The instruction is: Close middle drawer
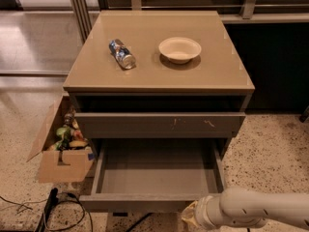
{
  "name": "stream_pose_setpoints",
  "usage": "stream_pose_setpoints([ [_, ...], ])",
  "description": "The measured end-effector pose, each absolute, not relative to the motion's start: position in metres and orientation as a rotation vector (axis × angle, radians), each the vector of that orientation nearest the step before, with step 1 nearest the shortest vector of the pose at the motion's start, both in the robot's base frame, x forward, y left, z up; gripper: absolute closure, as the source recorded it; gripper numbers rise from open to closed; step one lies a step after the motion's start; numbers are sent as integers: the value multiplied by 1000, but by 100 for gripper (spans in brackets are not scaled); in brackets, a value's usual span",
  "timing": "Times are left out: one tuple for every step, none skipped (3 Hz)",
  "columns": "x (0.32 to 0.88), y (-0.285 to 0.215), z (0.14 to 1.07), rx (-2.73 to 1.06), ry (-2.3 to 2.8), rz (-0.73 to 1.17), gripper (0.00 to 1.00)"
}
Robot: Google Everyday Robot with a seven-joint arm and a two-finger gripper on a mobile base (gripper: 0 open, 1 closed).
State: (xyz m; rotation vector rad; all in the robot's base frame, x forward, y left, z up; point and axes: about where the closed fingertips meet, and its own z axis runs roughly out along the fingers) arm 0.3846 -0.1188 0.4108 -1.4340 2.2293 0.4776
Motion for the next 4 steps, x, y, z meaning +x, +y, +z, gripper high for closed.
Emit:
stream_pose_setpoints([
  [408,-116,417,-1433,2197,465,27],
  [431,-112,425,-1430,2164,455,4],
  [456,-107,422,-1440,2142,474,100],
  [489,-101,419,-1436,2118,484,100],
])
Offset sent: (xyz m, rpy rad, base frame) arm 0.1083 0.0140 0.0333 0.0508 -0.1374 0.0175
